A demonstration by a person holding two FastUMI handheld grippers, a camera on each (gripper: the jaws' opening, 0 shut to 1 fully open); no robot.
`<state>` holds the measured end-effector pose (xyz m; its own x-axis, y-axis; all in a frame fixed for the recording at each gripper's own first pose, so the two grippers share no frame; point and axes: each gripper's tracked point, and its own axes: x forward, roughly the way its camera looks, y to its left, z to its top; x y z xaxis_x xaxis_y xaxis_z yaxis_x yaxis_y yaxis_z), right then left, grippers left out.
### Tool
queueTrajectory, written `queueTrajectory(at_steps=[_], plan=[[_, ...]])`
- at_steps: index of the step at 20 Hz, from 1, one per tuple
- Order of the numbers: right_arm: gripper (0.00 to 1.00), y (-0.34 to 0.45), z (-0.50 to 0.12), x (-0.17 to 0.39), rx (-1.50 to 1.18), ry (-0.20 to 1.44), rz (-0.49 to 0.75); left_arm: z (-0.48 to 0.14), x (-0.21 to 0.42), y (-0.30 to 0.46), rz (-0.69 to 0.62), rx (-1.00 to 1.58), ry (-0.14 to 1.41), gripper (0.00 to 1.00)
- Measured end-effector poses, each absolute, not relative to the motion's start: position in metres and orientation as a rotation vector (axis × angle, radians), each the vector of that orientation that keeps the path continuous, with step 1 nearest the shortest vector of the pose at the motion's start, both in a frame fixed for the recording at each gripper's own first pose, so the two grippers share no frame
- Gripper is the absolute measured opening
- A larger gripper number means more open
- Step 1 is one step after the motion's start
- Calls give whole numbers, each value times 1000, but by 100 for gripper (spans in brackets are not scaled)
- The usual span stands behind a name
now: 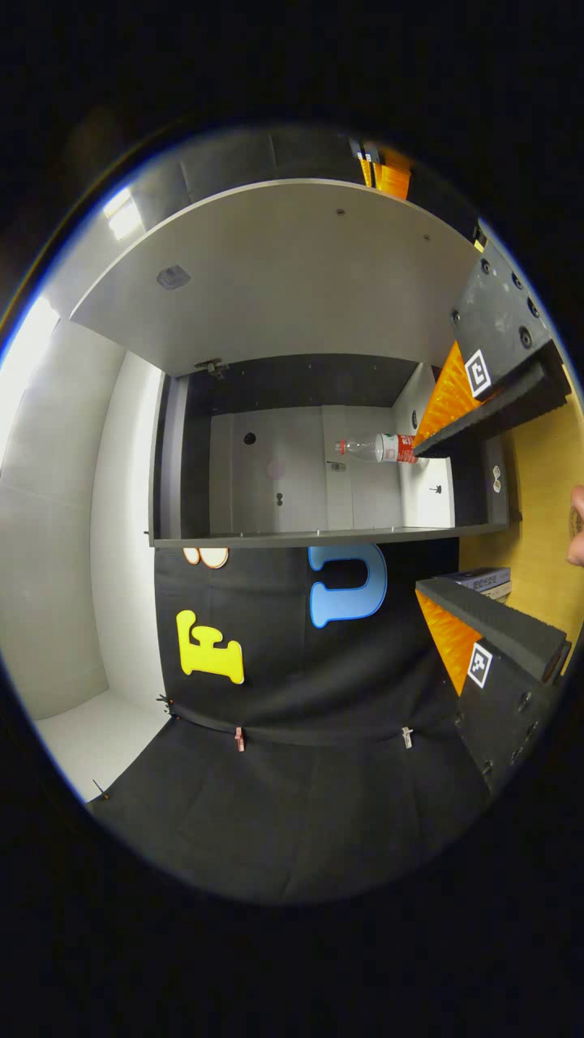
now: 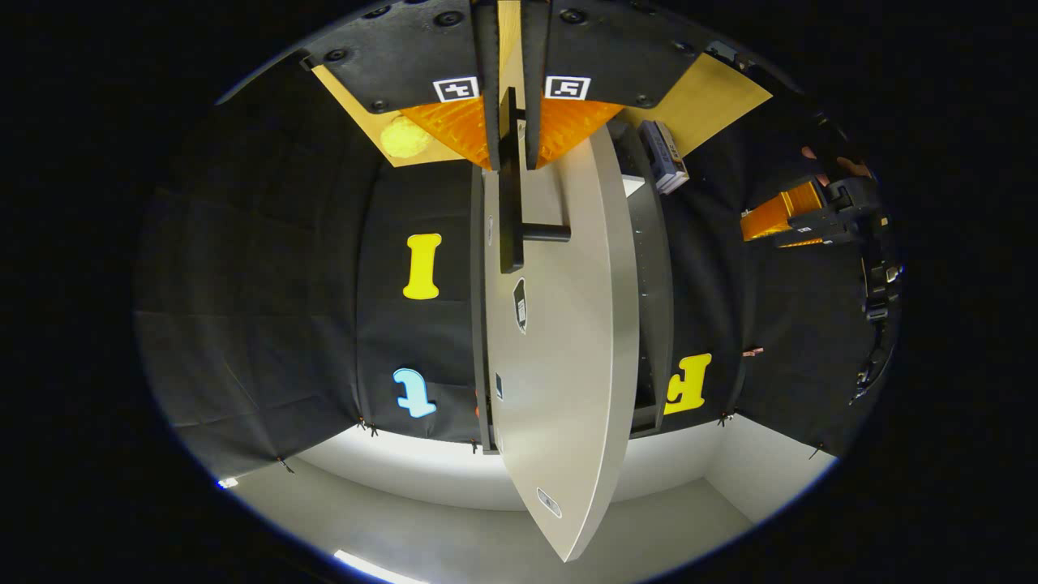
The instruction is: Open the cabinet door with the right hand, grasp the bottle in the cabinet with the left hand and place it on the coaster, then close the cabinet door with the right hand.
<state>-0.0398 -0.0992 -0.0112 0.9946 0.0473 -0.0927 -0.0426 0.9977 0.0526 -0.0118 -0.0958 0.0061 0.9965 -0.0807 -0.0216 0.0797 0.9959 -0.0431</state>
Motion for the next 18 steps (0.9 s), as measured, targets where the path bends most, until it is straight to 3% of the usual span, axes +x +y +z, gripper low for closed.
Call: queueTrajectory(at_steps=[18], plan=[[9,-167,-15,-49,85,92,-1,3,38,-167,-150,-29,19,94]])
